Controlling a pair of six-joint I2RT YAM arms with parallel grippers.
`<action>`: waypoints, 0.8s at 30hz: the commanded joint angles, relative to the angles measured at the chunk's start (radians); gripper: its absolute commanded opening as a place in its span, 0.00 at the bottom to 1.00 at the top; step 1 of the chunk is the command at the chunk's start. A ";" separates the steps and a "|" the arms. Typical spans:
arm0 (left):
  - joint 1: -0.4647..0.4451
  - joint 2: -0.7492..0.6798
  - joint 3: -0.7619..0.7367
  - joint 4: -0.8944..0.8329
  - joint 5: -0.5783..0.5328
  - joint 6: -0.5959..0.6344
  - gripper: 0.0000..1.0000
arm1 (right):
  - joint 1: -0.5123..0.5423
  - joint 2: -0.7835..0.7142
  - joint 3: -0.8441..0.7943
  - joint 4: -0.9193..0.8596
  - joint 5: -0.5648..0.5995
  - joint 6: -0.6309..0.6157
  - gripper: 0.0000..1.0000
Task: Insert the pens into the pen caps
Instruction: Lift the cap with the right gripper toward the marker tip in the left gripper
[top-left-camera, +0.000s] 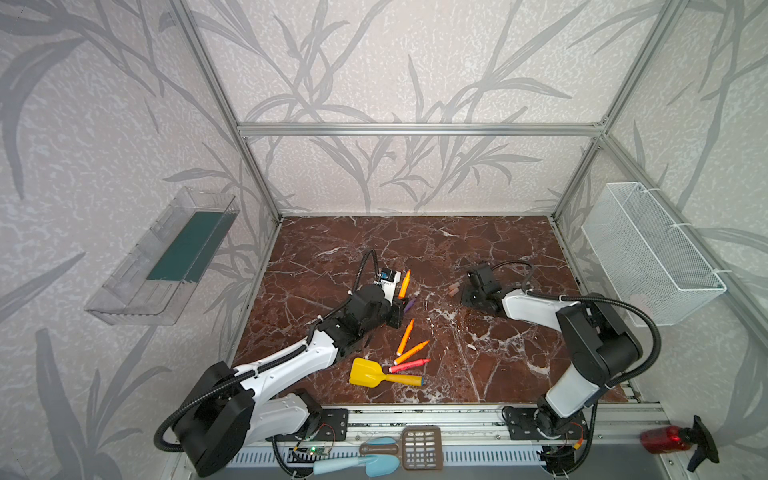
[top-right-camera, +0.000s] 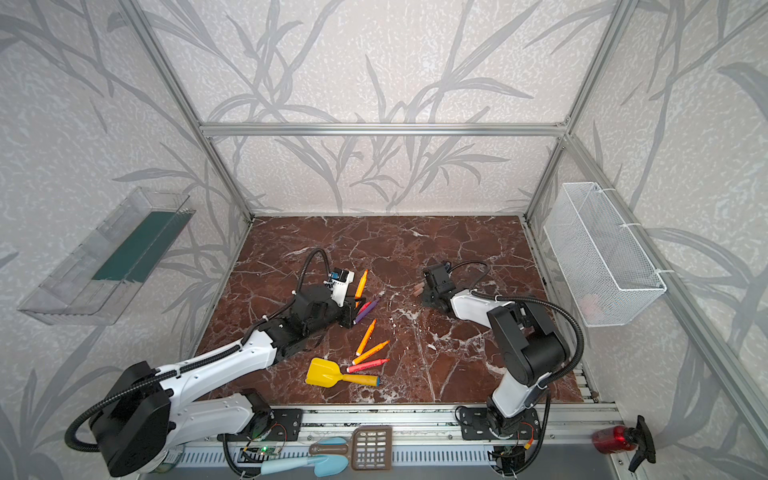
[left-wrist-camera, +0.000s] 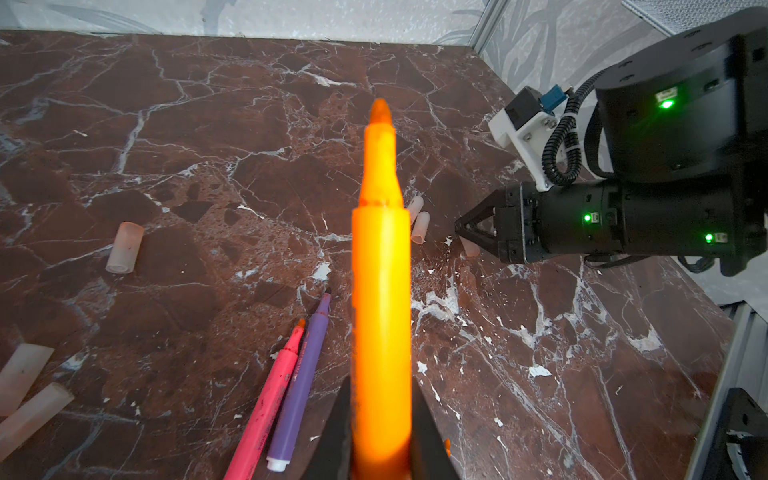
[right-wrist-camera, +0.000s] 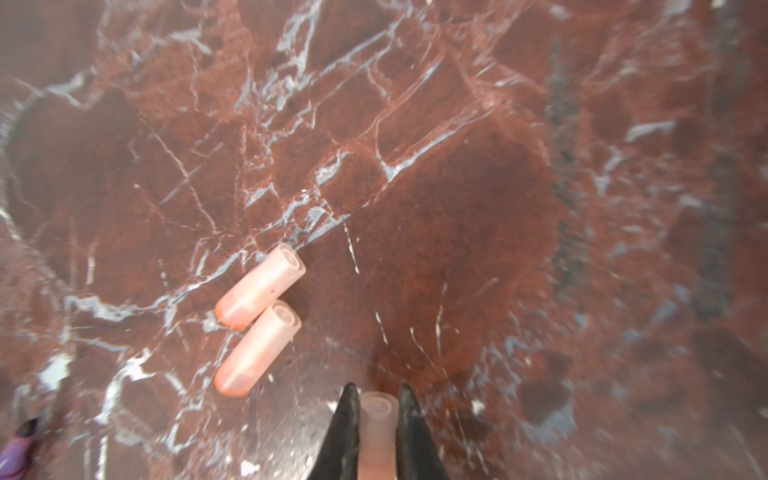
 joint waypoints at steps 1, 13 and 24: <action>-0.002 0.022 0.007 0.058 0.097 0.014 0.00 | -0.002 -0.095 -0.042 0.075 -0.005 0.051 0.05; -0.023 0.080 0.009 0.237 0.292 -0.082 0.00 | 0.035 -0.531 -0.239 0.386 -0.131 0.146 0.00; -0.071 0.207 0.048 0.428 0.383 -0.216 0.00 | 0.053 -0.641 -0.301 0.675 -0.208 0.181 0.00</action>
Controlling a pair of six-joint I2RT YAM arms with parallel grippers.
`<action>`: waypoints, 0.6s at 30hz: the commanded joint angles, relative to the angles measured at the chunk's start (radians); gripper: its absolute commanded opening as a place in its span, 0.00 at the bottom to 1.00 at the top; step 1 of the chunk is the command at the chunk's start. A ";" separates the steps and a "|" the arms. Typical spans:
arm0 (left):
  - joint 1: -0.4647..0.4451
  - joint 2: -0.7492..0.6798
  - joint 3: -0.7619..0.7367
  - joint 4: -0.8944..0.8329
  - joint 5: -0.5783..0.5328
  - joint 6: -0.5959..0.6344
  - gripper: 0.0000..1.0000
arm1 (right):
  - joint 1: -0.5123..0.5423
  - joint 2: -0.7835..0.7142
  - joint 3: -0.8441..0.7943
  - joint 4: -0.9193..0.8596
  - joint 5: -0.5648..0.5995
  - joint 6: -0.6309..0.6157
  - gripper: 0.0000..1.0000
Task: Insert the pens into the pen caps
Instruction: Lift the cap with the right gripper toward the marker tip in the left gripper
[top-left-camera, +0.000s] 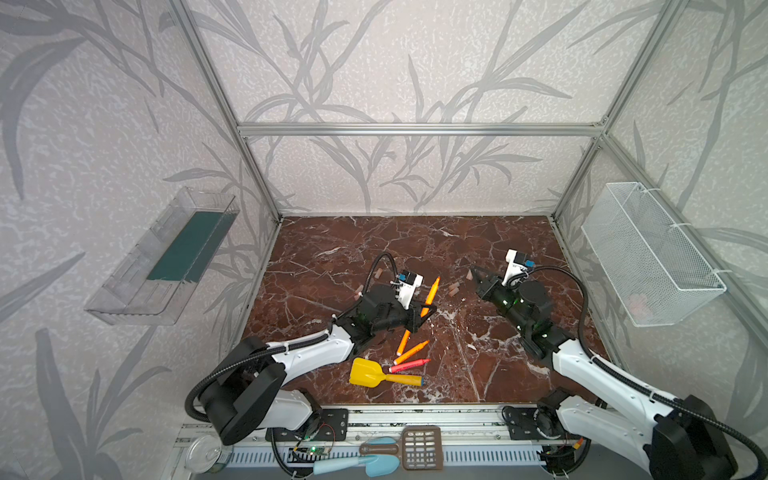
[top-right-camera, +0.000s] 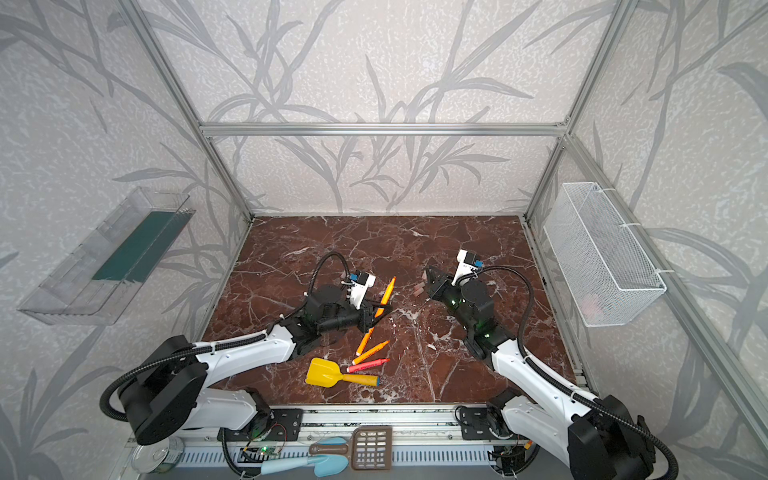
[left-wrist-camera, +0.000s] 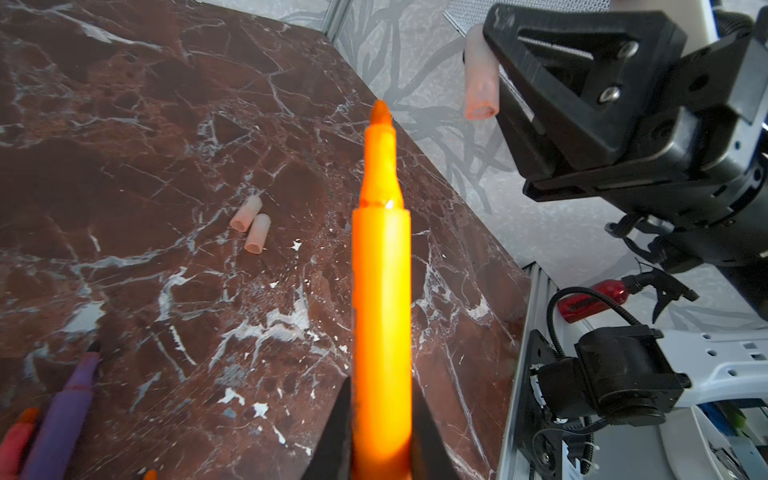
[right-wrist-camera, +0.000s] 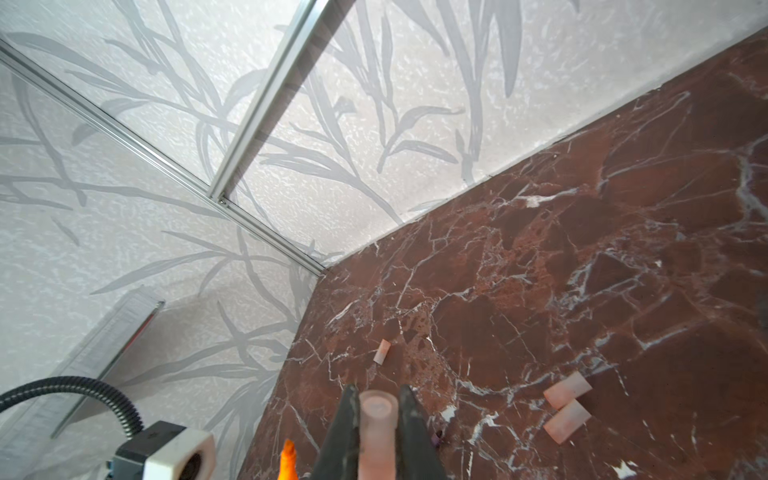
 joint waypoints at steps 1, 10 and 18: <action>-0.019 0.025 0.051 0.084 0.046 -0.042 0.00 | 0.016 0.002 0.030 0.102 -0.035 0.011 0.00; -0.055 0.056 0.092 0.072 0.038 -0.040 0.00 | 0.036 0.076 0.070 0.146 -0.057 0.027 0.00; -0.058 0.065 0.102 0.066 0.037 -0.034 0.00 | 0.062 0.085 0.064 0.163 -0.042 0.029 0.00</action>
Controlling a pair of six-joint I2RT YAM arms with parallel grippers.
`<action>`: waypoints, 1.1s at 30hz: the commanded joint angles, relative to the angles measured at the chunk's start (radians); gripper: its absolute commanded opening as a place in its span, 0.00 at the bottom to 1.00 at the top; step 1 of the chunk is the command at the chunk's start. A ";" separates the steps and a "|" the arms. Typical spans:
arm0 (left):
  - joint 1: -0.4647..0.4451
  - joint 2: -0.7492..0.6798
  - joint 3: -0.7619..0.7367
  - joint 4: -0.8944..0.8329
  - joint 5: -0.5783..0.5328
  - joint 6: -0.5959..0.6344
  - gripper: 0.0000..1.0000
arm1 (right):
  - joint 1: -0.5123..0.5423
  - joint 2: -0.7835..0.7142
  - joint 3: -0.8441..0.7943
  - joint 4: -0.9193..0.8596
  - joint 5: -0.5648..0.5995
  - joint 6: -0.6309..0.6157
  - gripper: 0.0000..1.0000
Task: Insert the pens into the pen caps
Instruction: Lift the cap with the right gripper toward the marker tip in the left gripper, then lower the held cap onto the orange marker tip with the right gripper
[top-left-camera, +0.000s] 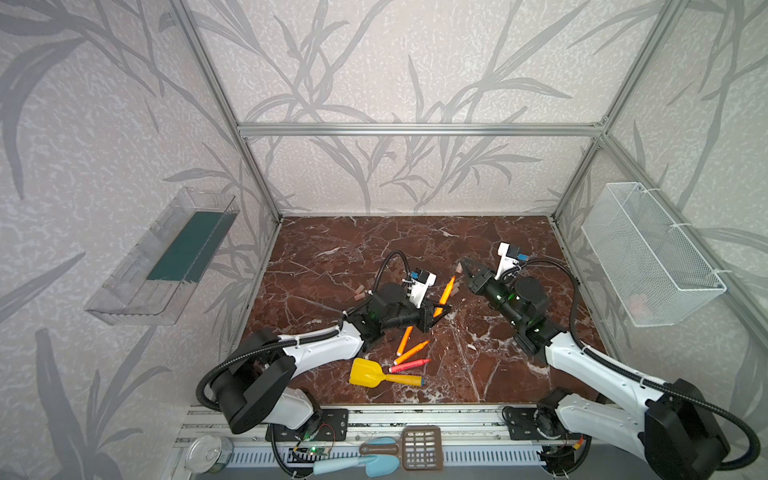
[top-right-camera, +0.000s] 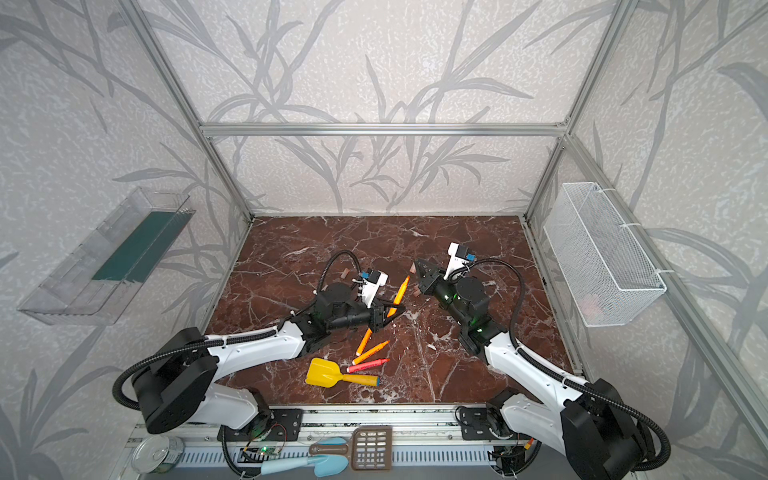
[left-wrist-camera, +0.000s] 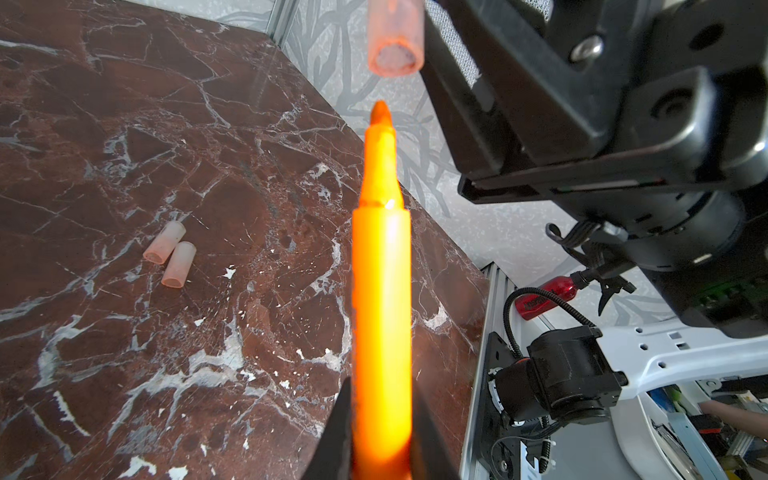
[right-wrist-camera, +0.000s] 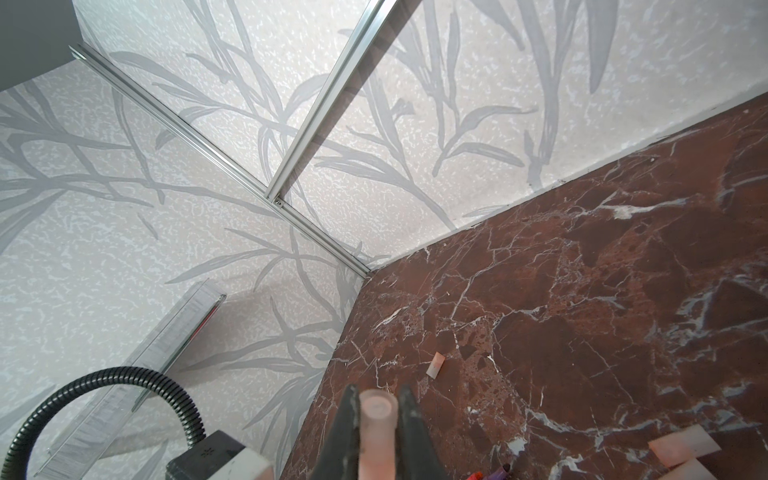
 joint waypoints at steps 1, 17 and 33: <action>-0.005 0.010 0.034 0.023 0.010 -0.006 0.00 | 0.013 0.003 0.016 0.048 0.006 0.004 0.00; -0.006 0.009 0.028 0.026 0.008 -0.007 0.00 | 0.028 0.016 -0.012 0.059 0.029 0.006 0.00; -0.005 0.007 0.028 0.021 -0.009 -0.002 0.00 | 0.037 0.009 -0.044 0.065 0.037 0.016 0.00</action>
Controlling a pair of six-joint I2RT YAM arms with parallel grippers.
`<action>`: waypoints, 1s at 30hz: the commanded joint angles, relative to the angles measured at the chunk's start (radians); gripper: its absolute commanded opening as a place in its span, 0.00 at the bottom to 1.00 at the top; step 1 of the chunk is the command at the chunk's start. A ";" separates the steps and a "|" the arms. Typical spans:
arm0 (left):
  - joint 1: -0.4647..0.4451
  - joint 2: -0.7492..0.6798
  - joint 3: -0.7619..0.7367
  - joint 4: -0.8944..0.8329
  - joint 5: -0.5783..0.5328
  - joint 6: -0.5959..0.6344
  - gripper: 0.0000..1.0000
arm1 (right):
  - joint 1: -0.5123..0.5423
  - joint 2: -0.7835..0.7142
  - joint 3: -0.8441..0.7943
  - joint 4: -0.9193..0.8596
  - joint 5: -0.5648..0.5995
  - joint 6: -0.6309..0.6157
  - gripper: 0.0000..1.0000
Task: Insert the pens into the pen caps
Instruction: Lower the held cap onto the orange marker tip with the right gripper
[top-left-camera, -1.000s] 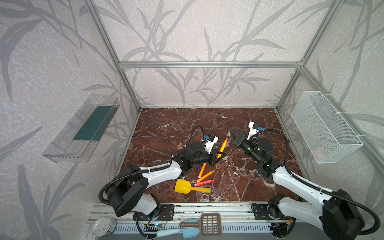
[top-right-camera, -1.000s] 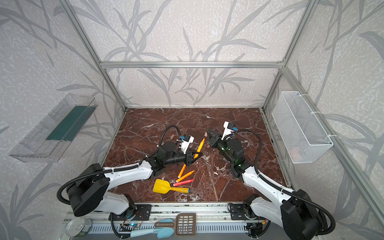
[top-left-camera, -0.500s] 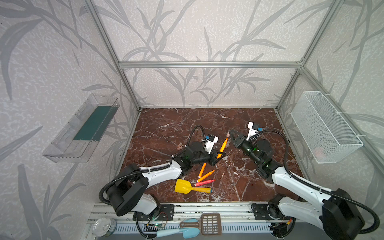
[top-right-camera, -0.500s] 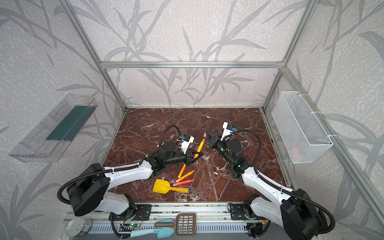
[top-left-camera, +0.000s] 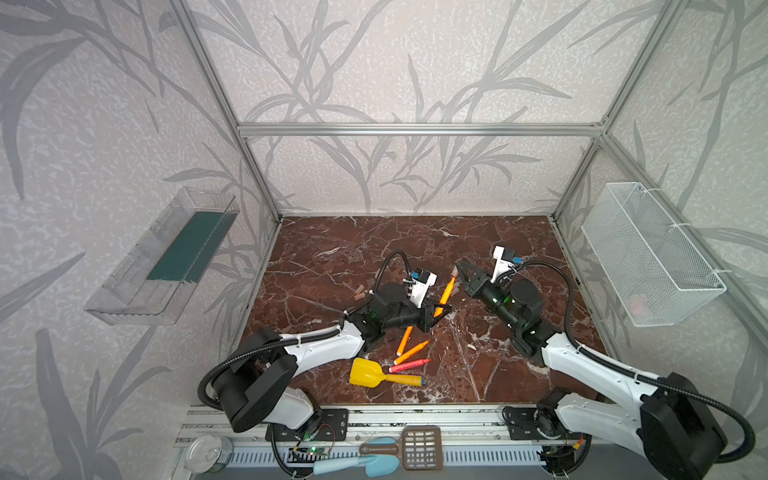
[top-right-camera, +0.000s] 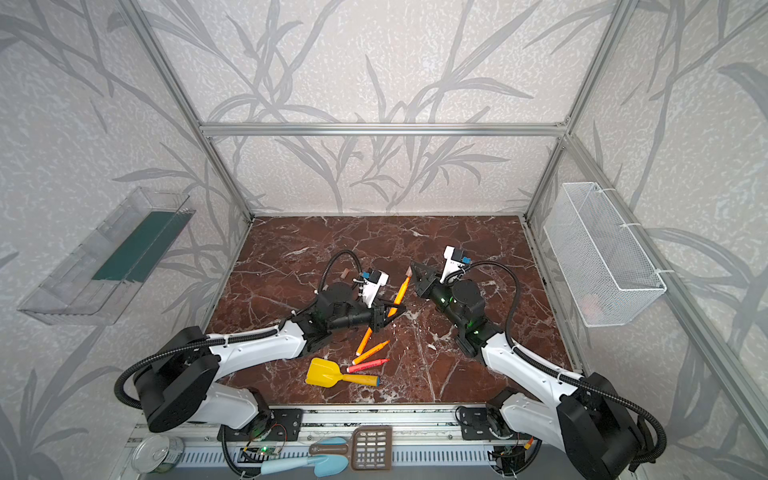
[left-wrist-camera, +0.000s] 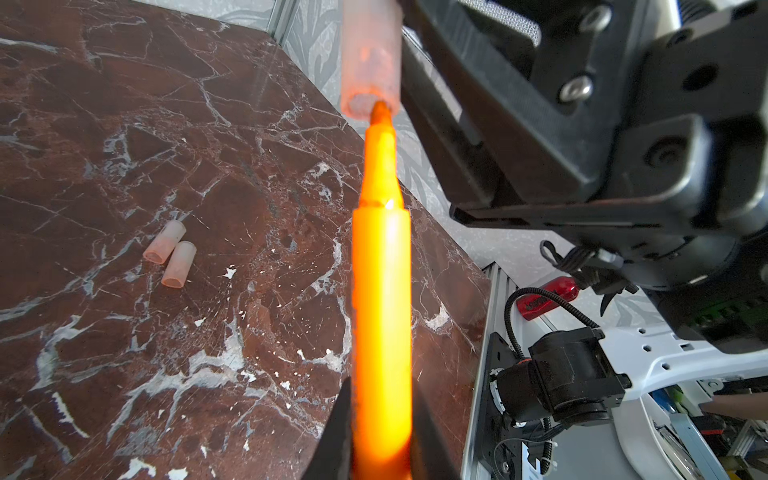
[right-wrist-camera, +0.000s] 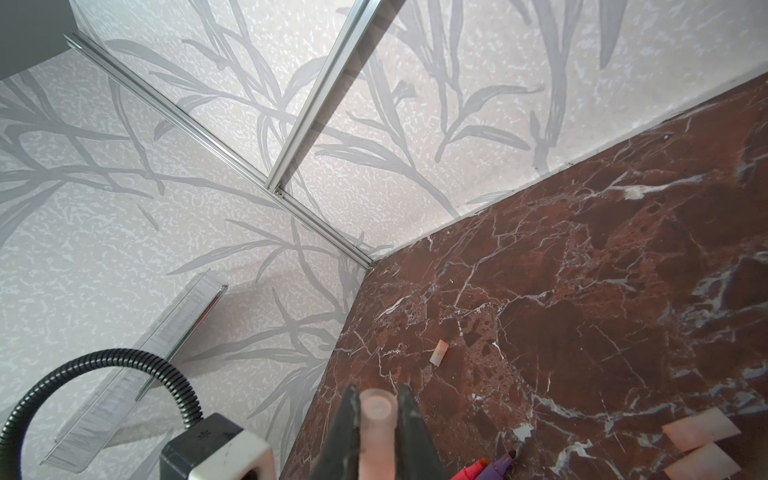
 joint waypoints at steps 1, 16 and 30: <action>-0.003 0.002 0.026 0.020 -0.005 -0.001 0.00 | 0.008 -0.016 -0.017 0.032 0.019 0.001 0.00; -0.003 0.004 0.068 -0.005 -0.022 0.019 0.00 | 0.029 -0.049 -0.076 0.079 -0.021 0.049 0.00; -0.002 -0.042 0.110 -0.046 -0.035 0.066 0.00 | 0.093 -0.080 -0.086 0.052 -0.010 0.039 0.08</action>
